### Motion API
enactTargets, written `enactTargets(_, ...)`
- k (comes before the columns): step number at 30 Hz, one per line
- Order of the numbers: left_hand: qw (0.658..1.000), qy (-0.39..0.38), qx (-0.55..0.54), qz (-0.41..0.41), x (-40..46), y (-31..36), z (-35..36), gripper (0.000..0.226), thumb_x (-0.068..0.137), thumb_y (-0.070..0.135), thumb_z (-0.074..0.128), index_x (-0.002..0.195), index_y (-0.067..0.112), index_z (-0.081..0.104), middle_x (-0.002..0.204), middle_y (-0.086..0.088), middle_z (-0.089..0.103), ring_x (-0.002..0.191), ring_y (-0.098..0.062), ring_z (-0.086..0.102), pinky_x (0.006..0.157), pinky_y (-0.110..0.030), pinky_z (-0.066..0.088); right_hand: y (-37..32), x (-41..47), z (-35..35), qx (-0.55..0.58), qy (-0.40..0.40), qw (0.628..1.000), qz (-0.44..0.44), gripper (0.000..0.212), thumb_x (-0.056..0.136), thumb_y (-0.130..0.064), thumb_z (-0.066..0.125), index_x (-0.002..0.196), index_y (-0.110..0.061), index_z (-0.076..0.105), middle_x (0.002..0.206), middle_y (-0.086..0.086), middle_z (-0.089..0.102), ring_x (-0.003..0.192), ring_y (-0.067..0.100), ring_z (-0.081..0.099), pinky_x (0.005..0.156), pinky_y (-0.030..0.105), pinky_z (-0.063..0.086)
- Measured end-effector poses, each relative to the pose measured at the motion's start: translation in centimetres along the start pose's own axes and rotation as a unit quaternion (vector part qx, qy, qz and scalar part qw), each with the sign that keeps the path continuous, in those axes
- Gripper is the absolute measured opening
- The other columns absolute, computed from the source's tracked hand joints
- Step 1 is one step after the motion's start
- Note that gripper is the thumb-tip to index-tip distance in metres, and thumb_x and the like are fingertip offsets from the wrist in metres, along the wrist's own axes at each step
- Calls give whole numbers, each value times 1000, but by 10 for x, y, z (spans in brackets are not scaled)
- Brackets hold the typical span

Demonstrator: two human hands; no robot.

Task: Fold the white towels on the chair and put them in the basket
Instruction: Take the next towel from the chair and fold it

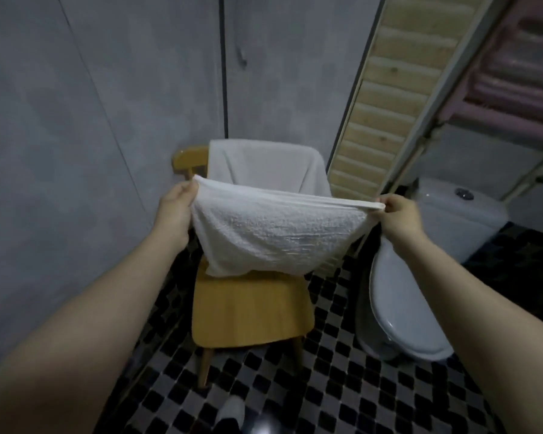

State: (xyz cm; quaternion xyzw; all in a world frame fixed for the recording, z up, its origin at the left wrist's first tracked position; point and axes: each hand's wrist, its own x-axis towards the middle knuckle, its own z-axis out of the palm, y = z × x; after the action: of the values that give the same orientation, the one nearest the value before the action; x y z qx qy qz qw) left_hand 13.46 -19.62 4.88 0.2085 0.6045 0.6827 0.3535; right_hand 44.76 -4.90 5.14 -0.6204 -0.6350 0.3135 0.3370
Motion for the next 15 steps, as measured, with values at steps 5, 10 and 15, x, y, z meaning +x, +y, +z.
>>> enactTargets(5, 993, 13, 74, -96, -33, -116, -42, 20, 98, 25, 44, 87, 20, 59, 90, 6, 60, 86, -11, 55, 82, -27, 45, 84, -63, 40, -79, -55, 995, 40, 21, 82, 2, 52, 72, -14, 61, 74, 9, 59, 72, 21, 52, 64, 29, 38)
enactTargets(10, 968, 5, 197, -155, -29, -207, -73, 20, 96, 25, 45, 98, 13, 61, 96, -8, 61, 82, -20, 55, 69, -28, 45, 162, -88, 89, -160, -129, 974, 96, 15, 84, -3, 52, 82, -12, 65, 76, 4, 59, 72, 20, 52, 60, 26, 37)
enactTargets(15, 944, -12, 268, -190, 13, -277, -76, 24, 96, 23, 47, 94, 5, 61, 82, -8, 54, 71, -18, 49, 62, -29, 38, 225, -63, 160, -202, -168, 950, 167, 17, 86, -8, 51, 80, -20, 63, 83, 8, 65, 76, 28, 59, 62, 29, 45)
